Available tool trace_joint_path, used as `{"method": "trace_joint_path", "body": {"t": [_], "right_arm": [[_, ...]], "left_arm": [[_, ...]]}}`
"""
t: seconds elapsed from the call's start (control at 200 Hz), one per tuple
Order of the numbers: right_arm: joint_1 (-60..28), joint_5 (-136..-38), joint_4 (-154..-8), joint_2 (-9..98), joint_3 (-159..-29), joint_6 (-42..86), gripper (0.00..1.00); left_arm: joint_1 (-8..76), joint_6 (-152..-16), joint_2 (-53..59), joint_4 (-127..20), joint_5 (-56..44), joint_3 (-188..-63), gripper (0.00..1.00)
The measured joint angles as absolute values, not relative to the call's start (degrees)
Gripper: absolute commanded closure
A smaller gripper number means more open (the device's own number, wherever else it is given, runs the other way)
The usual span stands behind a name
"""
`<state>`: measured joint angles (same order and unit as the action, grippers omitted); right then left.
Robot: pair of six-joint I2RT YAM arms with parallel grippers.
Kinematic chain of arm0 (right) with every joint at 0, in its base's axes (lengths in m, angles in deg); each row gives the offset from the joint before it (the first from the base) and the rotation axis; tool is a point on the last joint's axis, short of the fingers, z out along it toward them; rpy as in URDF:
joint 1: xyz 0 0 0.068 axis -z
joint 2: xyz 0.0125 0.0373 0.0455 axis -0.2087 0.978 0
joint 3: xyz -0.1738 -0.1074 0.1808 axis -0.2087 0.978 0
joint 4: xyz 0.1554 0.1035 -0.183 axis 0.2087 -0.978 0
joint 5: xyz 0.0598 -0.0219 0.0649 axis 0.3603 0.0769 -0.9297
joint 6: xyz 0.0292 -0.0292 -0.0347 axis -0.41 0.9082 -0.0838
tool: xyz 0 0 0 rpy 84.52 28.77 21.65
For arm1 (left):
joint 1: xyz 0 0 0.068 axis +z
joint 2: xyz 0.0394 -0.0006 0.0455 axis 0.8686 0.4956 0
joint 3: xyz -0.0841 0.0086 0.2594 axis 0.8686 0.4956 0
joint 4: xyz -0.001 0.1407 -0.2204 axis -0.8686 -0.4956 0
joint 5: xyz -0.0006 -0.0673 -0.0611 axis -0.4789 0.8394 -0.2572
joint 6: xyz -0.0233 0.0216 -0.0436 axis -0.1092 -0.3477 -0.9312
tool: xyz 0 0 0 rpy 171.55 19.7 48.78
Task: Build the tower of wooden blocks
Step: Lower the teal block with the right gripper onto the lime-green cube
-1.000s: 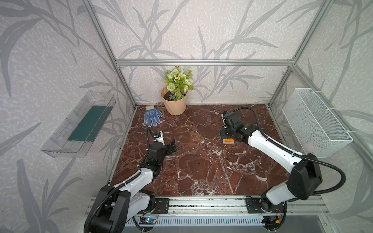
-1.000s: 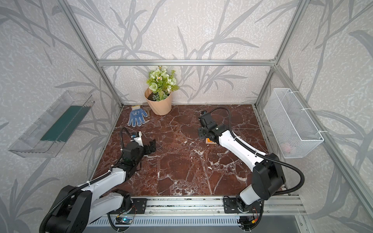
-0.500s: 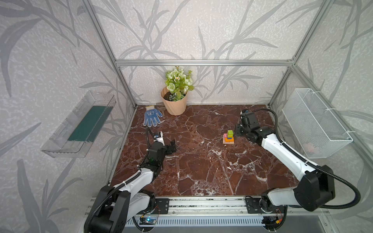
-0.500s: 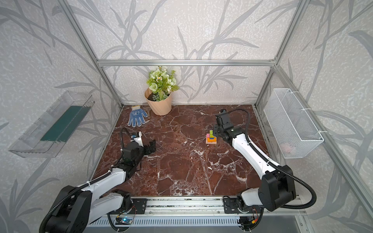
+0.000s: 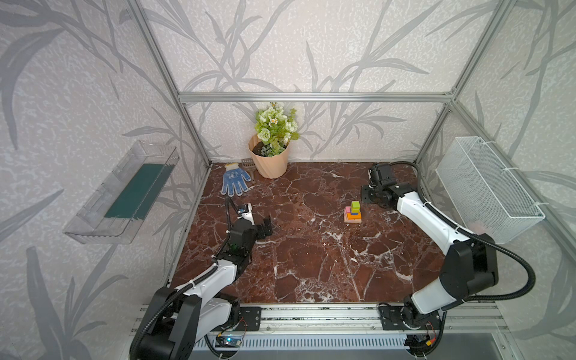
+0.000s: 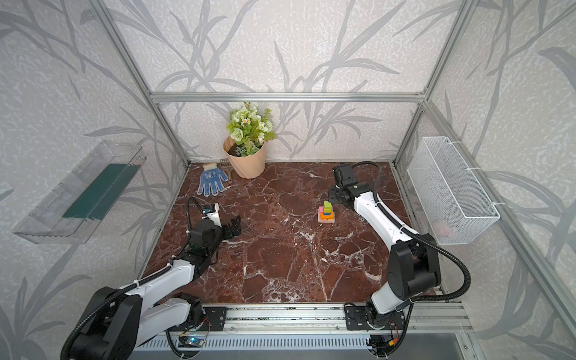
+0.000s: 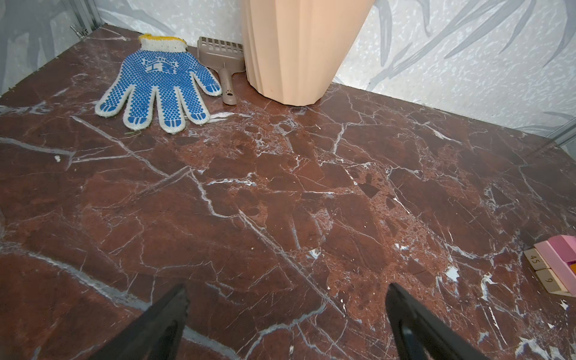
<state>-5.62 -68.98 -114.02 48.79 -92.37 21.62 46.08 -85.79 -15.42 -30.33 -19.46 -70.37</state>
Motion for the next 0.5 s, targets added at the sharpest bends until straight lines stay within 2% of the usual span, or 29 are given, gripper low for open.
{"method": "trace_joint_path", "body": {"t": [0.215, 0.5], "right_arm": [[-5.62, -71.99, -117.89, 54.38, -97.95, 21.91, 0.96], [-6.17, -72.89, -119.99, 55.54, -98.14, 21.89, 0.95]], "left_arm": [[46.05, -85.79, -15.07, -30.35, -19.46, -70.39, 0.01], [46.01, -85.55, -14.59, -30.4, -19.46, -70.59, 0.0]]}}
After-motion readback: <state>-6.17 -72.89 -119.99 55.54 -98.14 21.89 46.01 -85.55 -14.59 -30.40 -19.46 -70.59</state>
